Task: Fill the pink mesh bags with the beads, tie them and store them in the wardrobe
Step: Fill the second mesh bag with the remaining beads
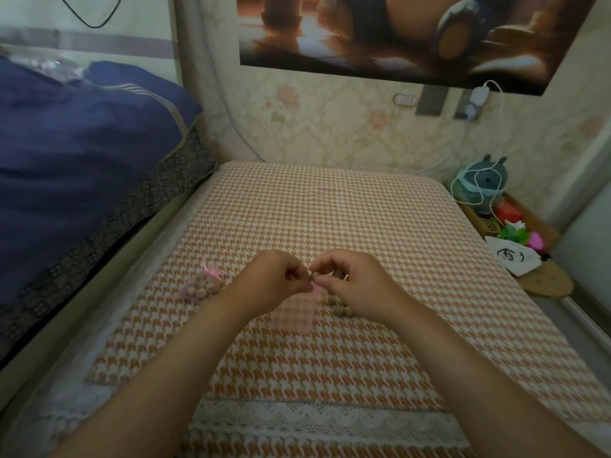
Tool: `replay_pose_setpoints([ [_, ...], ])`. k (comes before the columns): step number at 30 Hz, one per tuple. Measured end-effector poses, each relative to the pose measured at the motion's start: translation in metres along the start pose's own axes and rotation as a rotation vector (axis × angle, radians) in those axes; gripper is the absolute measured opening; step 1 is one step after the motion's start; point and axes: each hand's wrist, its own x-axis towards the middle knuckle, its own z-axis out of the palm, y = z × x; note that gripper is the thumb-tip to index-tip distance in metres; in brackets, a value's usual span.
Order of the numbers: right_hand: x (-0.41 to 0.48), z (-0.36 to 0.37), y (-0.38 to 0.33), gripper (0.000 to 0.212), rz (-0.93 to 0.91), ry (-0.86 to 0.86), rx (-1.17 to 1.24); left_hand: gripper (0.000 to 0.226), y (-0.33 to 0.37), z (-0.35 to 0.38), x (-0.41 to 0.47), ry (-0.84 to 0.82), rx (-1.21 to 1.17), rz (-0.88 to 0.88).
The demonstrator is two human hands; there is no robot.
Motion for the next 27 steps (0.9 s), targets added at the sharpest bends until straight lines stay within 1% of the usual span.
replay_pose_setpoints([
  [2,-0.001,-0.001,0.001,0.014,-0.008,-0.042,-0.033,0.006,0.0,-0.001,-0.002,-0.043,0.011,-0.012],
  [4,0.001,-0.001,0.0,0.014,-0.004,-0.056,-0.033,0.01,0.0,-0.002,-0.002,-0.059,-0.036,-0.045],
  [6,0.003,-0.002,0.001,0.014,0.014,-0.04,-0.004,0.022,0.0,-0.003,0.001,-0.033,-0.113,-0.124],
  [7,0.004,-0.003,0.001,0.015,0.021,-0.035,0.005,0.023,-0.001,-0.003,0.002,-0.015,-0.142,-0.173],
  [9,0.004,-0.004,0.0,0.017,0.024,-0.048,0.015,0.02,-0.001,-0.003,0.004,0.01,-0.162,-0.219],
  [12,0.003,-0.005,-0.002,0.016,0.023,-0.084,0.051,0.011,0.002,-0.002,0.002,0.013,-0.172,-0.197],
  [13,0.003,-0.004,-0.002,0.016,0.023,-0.074,0.066,0.009,0.003,-0.003,0.001,0.005,-0.18,-0.196],
  [14,0.003,-0.004,-0.003,0.018,0.022,-0.044,0.069,0.011,0.004,-0.003,0.0,-0.007,-0.182,-0.195],
  [16,0.003,-0.004,-0.003,0.023,0.002,0.041,0.024,0.016,0.006,-0.004,0.0,-0.037,-0.183,-0.194],
  [18,0.002,-0.004,-0.004,0.019,-0.026,0.081,-0.034,0.015,0.007,-0.004,-0.001,-0.055,-0.208,-0.192],
  [21,0.001,0.0,-0.003,0.011,-0.104,0.083,-0.21,0.017,0.009,-0.005,-0.003,-0.097,-0.26,-0.17],
  [24,0.003,0.003,-0.001,0.015,-0.166,0.052,-0.348,0.015,0.008,-0.006,-0.003,-0.128,-0.292,-0.178],
  [27,0.003,0.003,-0.001,0.016,-0.147,-0.001,-0.362,0.017,0.007,-0.007,-0.002,-0.129,-0.287,-0.201],
])
